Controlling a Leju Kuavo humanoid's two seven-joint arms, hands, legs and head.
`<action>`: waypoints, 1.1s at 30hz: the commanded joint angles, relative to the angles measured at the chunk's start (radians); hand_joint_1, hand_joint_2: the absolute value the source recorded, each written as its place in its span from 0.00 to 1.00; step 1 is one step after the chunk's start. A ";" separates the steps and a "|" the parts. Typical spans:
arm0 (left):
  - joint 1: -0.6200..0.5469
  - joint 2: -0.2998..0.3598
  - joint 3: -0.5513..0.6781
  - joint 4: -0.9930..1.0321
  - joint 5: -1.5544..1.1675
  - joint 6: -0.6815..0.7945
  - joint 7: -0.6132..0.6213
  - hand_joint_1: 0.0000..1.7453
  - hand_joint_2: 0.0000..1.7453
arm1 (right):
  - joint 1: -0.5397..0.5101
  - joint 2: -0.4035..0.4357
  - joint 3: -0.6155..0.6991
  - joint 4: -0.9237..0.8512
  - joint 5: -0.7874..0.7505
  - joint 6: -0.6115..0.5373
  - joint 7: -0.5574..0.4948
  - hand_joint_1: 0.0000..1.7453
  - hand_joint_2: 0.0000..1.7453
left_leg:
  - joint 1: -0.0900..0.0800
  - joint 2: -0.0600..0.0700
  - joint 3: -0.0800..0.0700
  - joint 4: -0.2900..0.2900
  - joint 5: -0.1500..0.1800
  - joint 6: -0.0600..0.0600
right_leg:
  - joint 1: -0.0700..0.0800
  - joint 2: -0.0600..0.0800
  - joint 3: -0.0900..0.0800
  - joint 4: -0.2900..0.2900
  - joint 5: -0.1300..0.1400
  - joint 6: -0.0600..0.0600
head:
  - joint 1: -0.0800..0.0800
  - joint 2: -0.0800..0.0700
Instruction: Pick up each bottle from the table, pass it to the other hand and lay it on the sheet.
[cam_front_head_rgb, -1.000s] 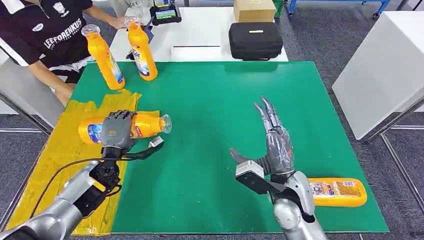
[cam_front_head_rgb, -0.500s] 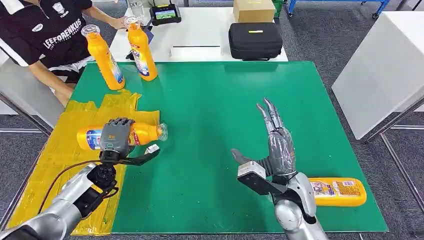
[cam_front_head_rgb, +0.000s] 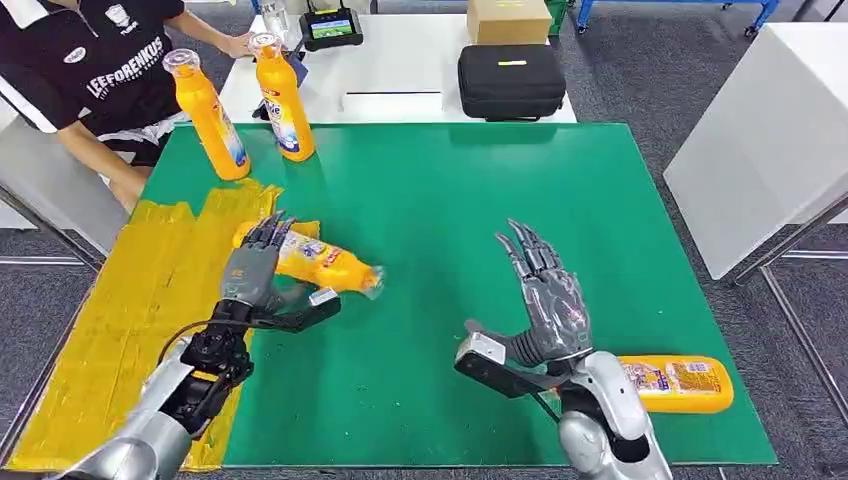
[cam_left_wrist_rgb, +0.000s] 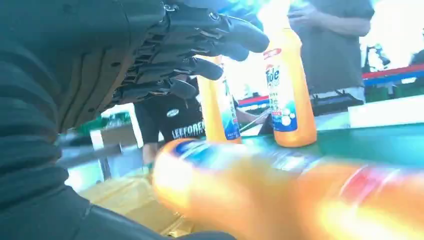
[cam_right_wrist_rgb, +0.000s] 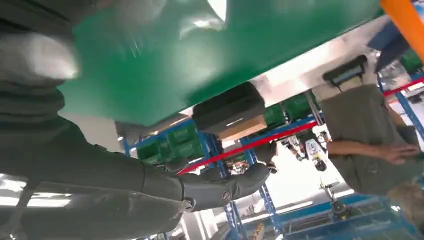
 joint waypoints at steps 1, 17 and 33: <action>0.026 -0.090 0.156 -0.068 0.093 0.003 -0.095 0.00 1.00 | 0.049 -0.073 -0.040 -0.088 0.093 0.047 0.003 0.00 1.00 | 0.001 -0.001 0.004 0.001 -0.002 -0.004 | 0.001 -0.003 0.005 0.000 -0.002 0.000 | 0.000 0.000; 0.249 -0.163 0.219 -0.520 0.792 -0.206 -0.437 0.00 1.00 | 0.377 -0.368 -0.366 -0.262 0.062 0.333 -0.099 0.00 1.00 | 0.000 -0.005 0.003 0.003 -0.007 -0.001 | -0.001 -0.009 0.006 0.000 -0.005 0.002 | 0.000 0.000; 0.240 -0.172 0.203 -0.460 0.906 -0.236 -0.452 0.00 1.00 | 0.387 -0.305 -0.548 -0.153 0.164 0.335 -0.098 0.00 1.00 | -0.001 -0.002 0.004 -0.001 -0.006 0.002 | -0.001 -0.005 0.006 -0.003 -0.004 0.004 | 0.000 0.000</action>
